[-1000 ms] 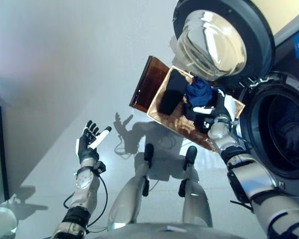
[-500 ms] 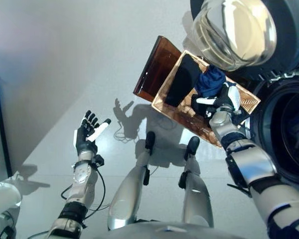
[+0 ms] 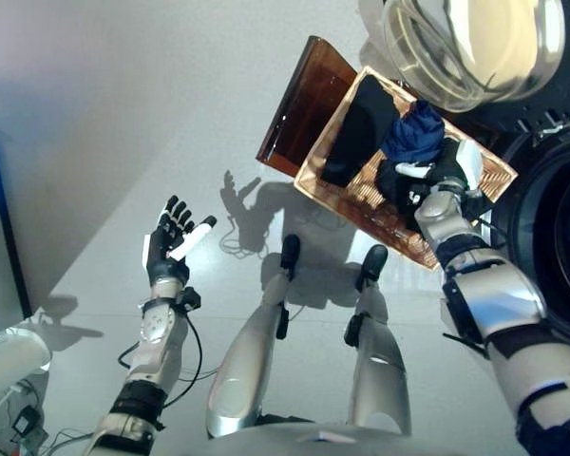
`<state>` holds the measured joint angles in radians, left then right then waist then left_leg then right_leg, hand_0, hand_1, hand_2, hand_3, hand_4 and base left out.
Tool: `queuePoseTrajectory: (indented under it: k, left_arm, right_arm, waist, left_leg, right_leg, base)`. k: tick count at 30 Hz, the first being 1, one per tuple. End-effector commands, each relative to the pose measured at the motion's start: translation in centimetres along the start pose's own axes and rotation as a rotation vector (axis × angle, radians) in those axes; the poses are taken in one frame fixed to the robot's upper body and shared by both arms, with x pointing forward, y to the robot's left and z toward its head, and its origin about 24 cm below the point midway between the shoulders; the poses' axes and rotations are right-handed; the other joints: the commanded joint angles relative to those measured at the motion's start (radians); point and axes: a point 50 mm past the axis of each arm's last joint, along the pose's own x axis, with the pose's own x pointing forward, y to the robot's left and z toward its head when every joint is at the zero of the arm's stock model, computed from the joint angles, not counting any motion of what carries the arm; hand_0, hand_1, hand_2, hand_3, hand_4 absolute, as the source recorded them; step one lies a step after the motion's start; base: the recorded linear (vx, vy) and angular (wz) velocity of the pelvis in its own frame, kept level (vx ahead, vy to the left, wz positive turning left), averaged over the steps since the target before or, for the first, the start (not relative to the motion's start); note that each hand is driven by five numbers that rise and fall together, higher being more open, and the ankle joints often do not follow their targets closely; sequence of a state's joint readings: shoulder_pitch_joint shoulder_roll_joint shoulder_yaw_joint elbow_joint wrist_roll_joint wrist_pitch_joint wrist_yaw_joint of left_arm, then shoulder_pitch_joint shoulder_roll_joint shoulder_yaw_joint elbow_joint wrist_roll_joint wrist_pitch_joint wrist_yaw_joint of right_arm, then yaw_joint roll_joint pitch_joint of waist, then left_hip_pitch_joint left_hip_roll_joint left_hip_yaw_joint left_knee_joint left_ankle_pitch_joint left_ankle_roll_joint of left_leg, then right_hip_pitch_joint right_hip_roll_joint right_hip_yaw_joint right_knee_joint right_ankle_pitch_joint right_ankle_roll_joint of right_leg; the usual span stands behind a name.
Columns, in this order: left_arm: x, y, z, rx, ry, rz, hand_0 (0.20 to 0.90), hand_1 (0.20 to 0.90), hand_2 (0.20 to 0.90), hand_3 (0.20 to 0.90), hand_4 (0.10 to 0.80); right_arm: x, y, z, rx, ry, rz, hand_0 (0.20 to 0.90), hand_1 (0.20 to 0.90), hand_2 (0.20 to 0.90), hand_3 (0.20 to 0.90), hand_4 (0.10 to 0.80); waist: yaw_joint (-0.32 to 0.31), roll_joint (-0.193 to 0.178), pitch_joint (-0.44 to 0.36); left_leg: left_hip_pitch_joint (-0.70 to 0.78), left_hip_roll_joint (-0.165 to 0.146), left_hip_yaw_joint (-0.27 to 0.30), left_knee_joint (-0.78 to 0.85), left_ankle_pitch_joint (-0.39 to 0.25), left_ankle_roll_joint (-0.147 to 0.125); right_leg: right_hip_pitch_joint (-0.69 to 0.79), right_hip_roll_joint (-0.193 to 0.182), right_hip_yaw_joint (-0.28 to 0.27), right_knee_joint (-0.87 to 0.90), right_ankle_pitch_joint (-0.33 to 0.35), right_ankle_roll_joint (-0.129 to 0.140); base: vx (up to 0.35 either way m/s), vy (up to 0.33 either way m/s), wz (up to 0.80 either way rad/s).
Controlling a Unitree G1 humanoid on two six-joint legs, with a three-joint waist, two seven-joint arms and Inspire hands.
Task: Pick up the clothes and place them into the washing machine
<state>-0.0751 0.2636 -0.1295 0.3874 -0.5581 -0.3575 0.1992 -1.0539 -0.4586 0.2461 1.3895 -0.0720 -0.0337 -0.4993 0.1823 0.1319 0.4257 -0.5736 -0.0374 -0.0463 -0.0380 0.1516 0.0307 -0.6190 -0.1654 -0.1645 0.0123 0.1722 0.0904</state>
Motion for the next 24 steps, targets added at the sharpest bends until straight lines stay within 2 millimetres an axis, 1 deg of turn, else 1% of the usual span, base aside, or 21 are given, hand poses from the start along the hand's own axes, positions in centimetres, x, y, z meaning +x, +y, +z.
queuePoseTrajectory:
  k: [1,9,15,19,24]
  left_arm:
    - [-0.2,1.5,3.8,0.036,-0.192,0.0,0.9,0.9,0.9,0.9,0.8]
    - [-0.4,1.8,3.6,0.042,-0.185,0.005,0.9,0.9,0.9,0.9,0.8]
    - [-0.5,2.2,3.6,0.058,-0.185,0.015,0.9,0.9,0.9,0.9,0.8]
    - [-0.5,2.5,3.6,0.063,-0.182,0.027,0.9,0.9,0.9,0.9,0.8]
    - [-0.7,3.2,2.9,0.062,-0.153,0.066,0.9,0.9,0.9,0.9,0.8]
  right_arm:
    - [0.9,-1.8,1.3,-0.103,-0.06,-0.053,0.2,0.2,0.2,0.2,0.3]
    - [0.7,-1.6,0.9,-0.092,-0.043,-0.05,0.2,0.2,0.2,0.2,0.3]
    - [0.8,-2.0,-0.2,-0.061,-0.012,-0.07,0.2,0.2,0.2,0.2,0.3]
    - [0.7,-2.0,-0.6,-0.039,-0.007,-0.075,0.2,0.2,0.2,0.2,0.3]
    - [0.1,-1.3,-1.5,0.037,-0.015,-0.079,0.2,0.2,0.2,0.2,0.3]
  waist:
    - [0.014,0.02,-0.021]
    - [0.01,0.017,-0.034]
    - [0.008,0.014,-0.047]
    - [0.002,0.008,-0.05]
    - [-0.021,-0.013,-0.067]
  left_leg:
    - [-0.083,-0.03,0.018,0.083,-0.045,-0.072]
    - [-0.088,-0.033,0.025,0.087,-0.047,-0.07]
    - [-0.084,-0.035,0.033,0.093,-0.053,-0.069]
    - [-0.075,-0.034,0.035,0.093,-0.056,-0.069]
    - [-0.054,-0.025,0.041,0.092,-0.06,-0.071]
  right_leg:
    - [-0.046,-0.034,0.03,0.063,-0.027,0.031]
    - [-0.045,-0.036,0.034,0.047,-0.017,0.032]
    - [-0.039,-0.036,0.04,0.043,-0.015,0.032]
    - [-0.028,-0.033,0.039,0.038,-0.014,0.032]
    - [-0.007,-0.025,0.04,0.034,-0.015,0.029]
  base:
    - [0.003,0.009,-0.04]
    - [0.002,0.001,-0.02]
    - [0.002,-0.001,-0.01]
    - [0.004,-0.018,-0.03]
    - [0.006,-0.019,-0.02]
